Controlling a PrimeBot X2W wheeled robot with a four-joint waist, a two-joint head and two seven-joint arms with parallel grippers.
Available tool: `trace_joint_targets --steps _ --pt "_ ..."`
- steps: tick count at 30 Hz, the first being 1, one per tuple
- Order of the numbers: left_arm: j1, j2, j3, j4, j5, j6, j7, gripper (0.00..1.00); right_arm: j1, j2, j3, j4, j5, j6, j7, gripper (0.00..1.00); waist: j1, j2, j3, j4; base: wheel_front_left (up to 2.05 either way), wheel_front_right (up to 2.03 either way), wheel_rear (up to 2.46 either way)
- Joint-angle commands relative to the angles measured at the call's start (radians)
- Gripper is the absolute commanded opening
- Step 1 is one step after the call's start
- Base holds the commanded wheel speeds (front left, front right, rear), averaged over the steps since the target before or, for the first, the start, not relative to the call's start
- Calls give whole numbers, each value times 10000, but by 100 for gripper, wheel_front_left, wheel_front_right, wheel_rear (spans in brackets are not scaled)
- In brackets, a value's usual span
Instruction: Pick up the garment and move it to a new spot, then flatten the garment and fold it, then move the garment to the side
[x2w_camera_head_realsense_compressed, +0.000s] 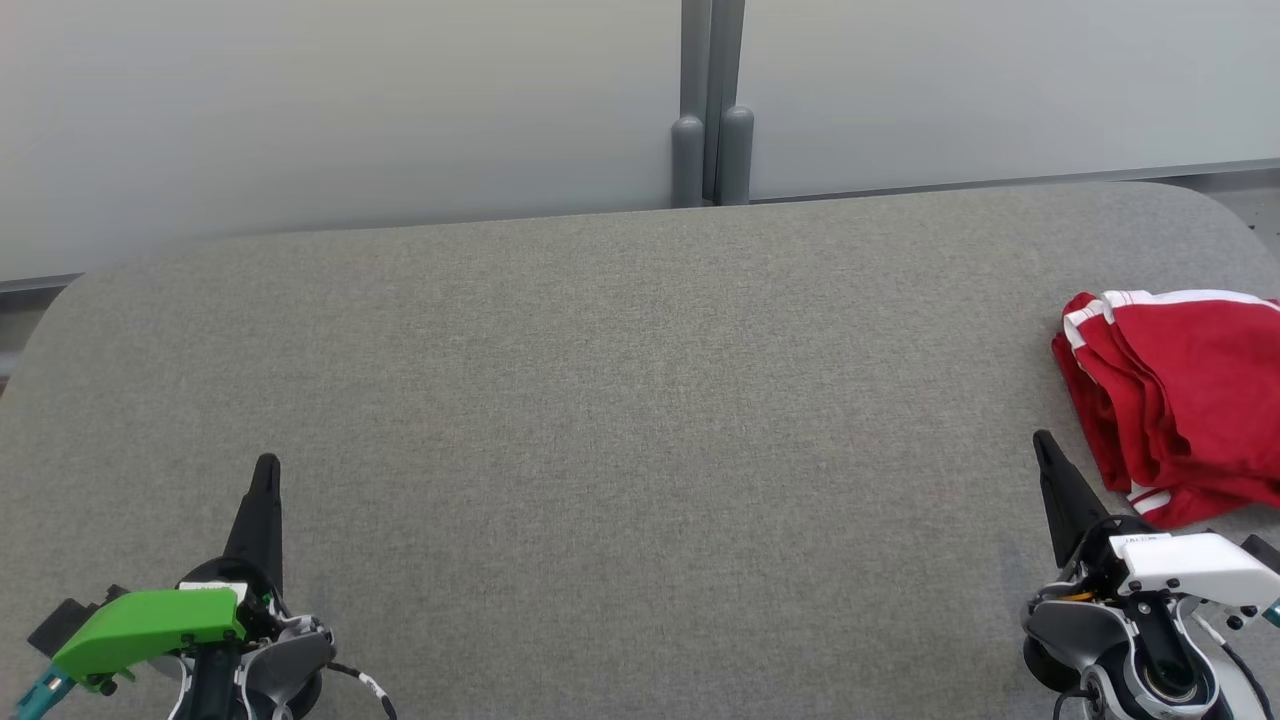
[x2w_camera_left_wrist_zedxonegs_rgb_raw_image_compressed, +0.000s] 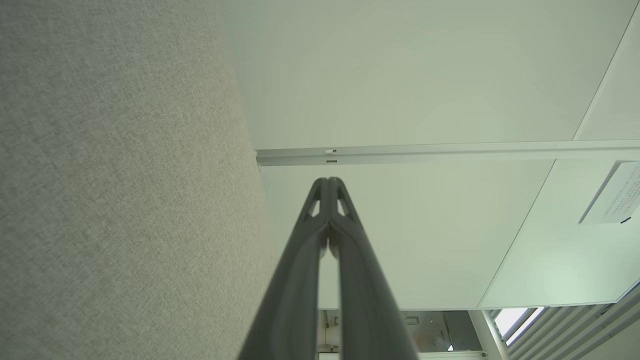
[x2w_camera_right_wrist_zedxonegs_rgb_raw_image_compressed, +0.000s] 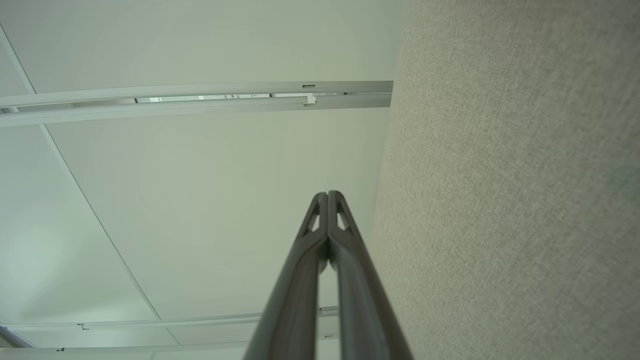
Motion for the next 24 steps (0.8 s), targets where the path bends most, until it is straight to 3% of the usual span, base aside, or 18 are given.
trace_joint_targets --steps 1,24 --pt "-83 -5 33 -39 -1 -55 11 0 -105 -51 5 -44 57 7 26 0 0 118 0 0 0 0 0" --pt "-83 -5 32 -41 -2 -55 10 0 -105 -51 6 -42 58 7 25 0 0 118 0 0 0 0 0"
